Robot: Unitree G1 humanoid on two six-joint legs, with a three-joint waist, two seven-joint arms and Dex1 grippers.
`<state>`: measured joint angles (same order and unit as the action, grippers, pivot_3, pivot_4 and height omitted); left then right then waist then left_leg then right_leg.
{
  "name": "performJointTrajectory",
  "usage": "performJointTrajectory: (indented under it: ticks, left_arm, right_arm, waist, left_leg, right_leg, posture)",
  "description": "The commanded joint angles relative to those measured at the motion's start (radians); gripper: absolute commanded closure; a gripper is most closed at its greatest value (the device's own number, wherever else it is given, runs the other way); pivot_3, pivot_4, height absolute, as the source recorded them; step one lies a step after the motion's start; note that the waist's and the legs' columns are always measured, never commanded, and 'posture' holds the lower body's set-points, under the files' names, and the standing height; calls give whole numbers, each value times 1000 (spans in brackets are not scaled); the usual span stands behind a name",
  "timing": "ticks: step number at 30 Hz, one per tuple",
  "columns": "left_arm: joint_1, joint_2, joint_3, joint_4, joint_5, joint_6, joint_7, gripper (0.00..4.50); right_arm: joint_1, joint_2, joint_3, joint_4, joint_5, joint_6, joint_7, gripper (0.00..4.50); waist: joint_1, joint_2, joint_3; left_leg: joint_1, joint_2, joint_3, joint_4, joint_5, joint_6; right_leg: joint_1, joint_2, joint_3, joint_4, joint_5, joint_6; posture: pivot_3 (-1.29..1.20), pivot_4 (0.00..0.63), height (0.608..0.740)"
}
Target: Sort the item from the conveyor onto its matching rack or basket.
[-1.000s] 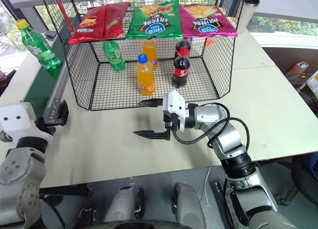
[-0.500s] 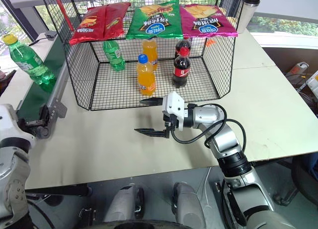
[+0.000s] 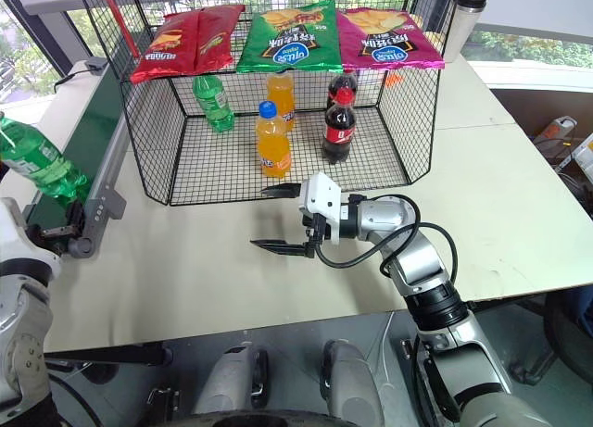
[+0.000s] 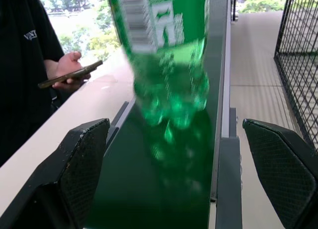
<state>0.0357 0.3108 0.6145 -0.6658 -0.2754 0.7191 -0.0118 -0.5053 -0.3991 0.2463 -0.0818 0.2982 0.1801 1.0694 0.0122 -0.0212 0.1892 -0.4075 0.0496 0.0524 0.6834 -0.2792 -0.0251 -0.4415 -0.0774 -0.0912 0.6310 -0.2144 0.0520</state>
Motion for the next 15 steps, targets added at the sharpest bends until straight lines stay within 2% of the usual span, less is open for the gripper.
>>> performJointTrajectory:
  ticks: [1,14,15]
  left_arm:
    - [-12,1,28,-14,-6,-14,16,33]
    - [-1,-29,42,-15,7,-19,73,33]
    - [0,-32,41,-15,4,-24,70,264]
  right_arm:
    - [-1,-3,-9,-32,9,-2,-2,0]
    - [-6,-7,-14,-20,9,3,-1,0]
    - [-5,-8,-14,-21,9,3,-1,0]
  waist:
    - [0,0,0]
    - [0,0,0]
    - [0,0,0]
  left_leg:
    - [0,0,0,0,0,0]
    - [0,0,0,0,0,0]
    - [0,0,0,0,0,0]
  right_leg:
    - [0,0,0,0,0,0]
    - [0,0,0,0,0,0]
    - [0,0,0,0,0,0]
  posture:
    - [0,150,740]
    - [0,150,740]
    - [0,150,740]
